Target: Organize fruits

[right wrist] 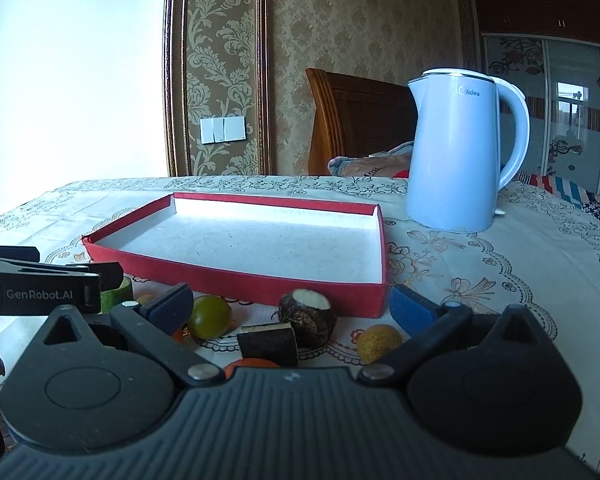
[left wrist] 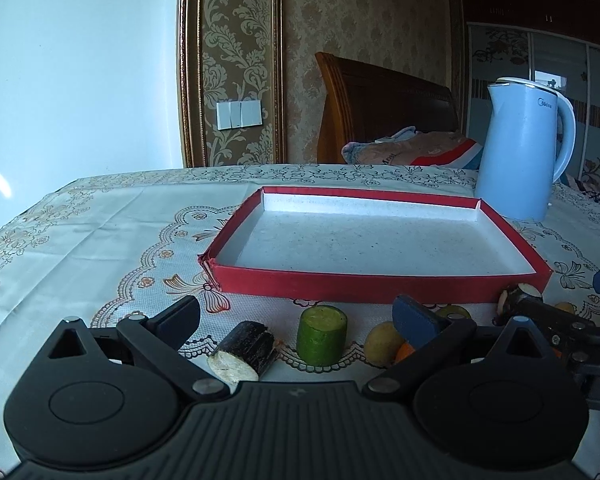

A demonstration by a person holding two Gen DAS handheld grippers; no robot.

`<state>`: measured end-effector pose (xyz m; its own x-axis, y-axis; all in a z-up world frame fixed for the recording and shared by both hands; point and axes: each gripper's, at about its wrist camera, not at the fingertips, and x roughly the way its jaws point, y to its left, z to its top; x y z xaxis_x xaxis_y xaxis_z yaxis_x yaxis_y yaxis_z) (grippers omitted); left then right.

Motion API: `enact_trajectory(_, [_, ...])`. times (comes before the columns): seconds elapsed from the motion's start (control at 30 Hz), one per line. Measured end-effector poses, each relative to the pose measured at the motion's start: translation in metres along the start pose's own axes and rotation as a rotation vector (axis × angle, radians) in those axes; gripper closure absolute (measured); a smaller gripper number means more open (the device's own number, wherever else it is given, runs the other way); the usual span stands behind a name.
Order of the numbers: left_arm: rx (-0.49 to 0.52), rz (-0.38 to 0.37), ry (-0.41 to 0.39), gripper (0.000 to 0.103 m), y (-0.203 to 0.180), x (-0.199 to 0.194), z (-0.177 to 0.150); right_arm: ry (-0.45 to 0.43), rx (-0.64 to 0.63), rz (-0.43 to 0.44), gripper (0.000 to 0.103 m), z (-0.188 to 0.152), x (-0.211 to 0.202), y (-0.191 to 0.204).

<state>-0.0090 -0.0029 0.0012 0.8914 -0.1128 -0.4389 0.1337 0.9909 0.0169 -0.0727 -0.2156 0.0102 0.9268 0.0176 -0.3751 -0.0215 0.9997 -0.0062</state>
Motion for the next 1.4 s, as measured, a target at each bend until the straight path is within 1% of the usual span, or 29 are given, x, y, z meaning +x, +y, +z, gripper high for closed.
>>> enact_trajectory(0.1, [0.010, 0.009, -0.001, 0.000, -0.003, 0.000, -0.001, 0.000, -0.008, -0.001, 0.000, 0.000, -0.001, 0.001])
enact_trajectory(0.2, [-0.003, 0.011, -0.021, 0.000, -0.001, -0.003, -0.001, -0.007, -0.011, 0.000, 0.000, 0.001, -0.002, 0.002])
enact_trajectory(0.27, [-0.002, 0.027, -0.028, 0.000, -0.001, -0.003, 0.000, -0.010, -0.017, -0.002, 0.000, 0.001, -0.003, 0.004])
enact_trajectory(0.37, [-0.003, 0.043, -0.022, 0.000, 0.001, -0.001, 0.000, -0.014, -0.022, -0.003, 0.000, 0.001, -0.003, 0.004])
enact_trajectory(0.53, [0.002, 0.045, -0.005, 0.000, 0.001, 0.002, 0.000, -0.010, -0.025, -0.004, 0.000, 0.001, -0.003, 0.005])
enact_trajectory(1.4, [0.008, 0.053, 0.032, 0.000, 0.002, 0.007, -0.002, 0.026, -0.020, -0.008, 0.000, 0.001, 0.004, 0.005])
